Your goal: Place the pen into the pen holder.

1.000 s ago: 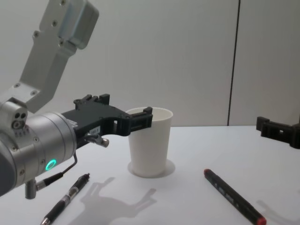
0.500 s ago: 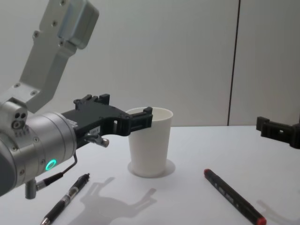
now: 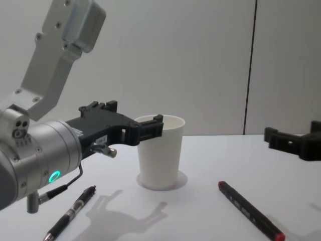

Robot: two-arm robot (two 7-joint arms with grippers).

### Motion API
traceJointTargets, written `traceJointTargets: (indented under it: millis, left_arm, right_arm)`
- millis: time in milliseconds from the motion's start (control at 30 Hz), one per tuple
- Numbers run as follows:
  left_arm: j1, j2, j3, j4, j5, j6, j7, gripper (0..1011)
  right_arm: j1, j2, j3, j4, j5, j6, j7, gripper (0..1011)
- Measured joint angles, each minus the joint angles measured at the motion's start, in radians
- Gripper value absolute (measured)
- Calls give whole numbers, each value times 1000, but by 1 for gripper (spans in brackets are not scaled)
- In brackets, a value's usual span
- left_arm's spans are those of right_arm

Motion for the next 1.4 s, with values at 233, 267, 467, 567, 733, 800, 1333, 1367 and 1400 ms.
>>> traceJointTargets:
  millis: [233, 267, 467, 567, 733, 800, 1333, 1367, 1400]
  left_arm:
    - [0, 0, 0, 0, 0, 0, 0, 1000]
    - [0, 0, 0, 0, 0, 0, 0, 1000]
    - [0, 0, 0, 0, 0, 0, 0, 1000]
    - [0, 0, 0, 0, 0, 0, 0, 1000]
    - [0, 0, 0, 0, 0, 0, 0, 999]
    - [0, 0, 0, 0, 0, 0, 0, 1000]
    - [0, 0, 0, 0, 0, 0, 0, 1000]
    - [0, 0, 0, 0, 0, 0, 0, 1000]
    - [0, 0, 0, 0, 0, 0, 0, 1000]
  right_arm:
    - [18, -26, -14, 11, -10, 37, 7, 1001]
    - [21, -30, -16, 13, -11, 42, 7, 1002]
    - [40, -57, -27, 32, -13, 84, 5, 1001]
    - [50, -70, -32, 42, -13, 108, -3, 1001]
    - [69, -96, -38, 62, -6, 161, -27, 1001]
    - [75, -103, -40, 68, -4, 175, -33, 1001]
    - [152, -192, -68, 166, -10, 296, -95, 1001]
    - [158, -198, -70, 174, -14, 303, -97, 1002]
    - [158, -198, -70, 174, -14, 303, -97, 1001]
